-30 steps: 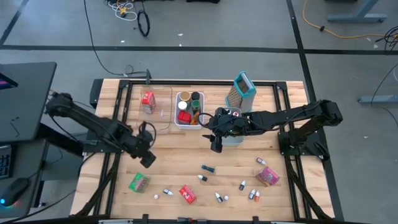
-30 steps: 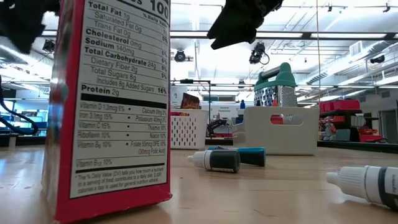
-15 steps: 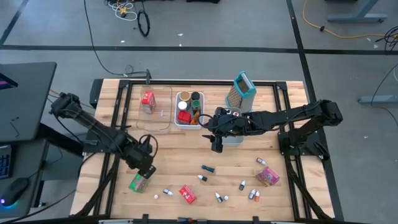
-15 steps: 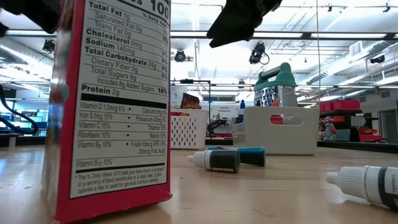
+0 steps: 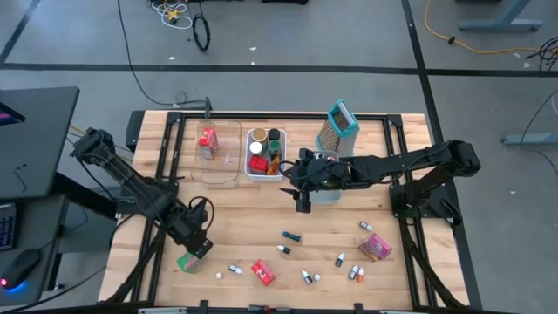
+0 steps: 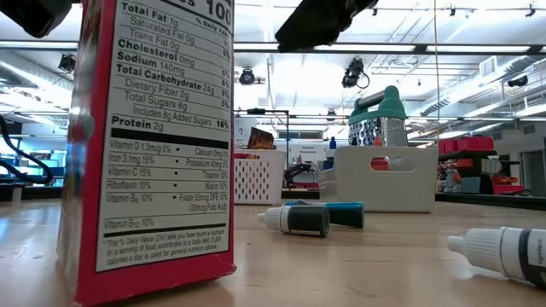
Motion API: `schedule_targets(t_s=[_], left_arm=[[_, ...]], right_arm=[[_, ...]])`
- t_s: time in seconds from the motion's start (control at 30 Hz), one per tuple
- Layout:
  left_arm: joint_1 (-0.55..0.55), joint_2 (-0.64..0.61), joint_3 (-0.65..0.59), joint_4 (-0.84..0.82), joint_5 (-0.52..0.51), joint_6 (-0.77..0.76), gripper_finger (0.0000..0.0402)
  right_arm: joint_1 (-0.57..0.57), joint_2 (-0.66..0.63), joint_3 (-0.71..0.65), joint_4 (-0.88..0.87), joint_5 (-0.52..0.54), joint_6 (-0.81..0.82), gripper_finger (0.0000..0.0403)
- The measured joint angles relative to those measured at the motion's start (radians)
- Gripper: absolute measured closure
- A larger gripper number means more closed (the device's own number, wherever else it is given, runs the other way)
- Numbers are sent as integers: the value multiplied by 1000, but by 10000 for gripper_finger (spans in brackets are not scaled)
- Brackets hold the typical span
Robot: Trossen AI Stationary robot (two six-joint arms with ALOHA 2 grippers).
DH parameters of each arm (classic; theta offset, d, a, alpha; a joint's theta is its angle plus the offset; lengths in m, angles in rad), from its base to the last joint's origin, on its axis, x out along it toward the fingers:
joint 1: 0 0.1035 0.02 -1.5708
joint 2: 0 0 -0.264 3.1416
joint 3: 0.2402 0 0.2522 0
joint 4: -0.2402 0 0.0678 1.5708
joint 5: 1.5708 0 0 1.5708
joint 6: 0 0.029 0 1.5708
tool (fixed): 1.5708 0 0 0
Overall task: Pick & Place Kitchen Items
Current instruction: Put the green cereal box into the transparent bin
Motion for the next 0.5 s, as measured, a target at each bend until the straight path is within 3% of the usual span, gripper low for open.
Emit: schedule_targets(t_s=[0.5], left_arm=[[-6, 0, 0, 13, -56, 183, 197]], right_arm=[[0, 0, 0, 38, -1, -79, 169]])
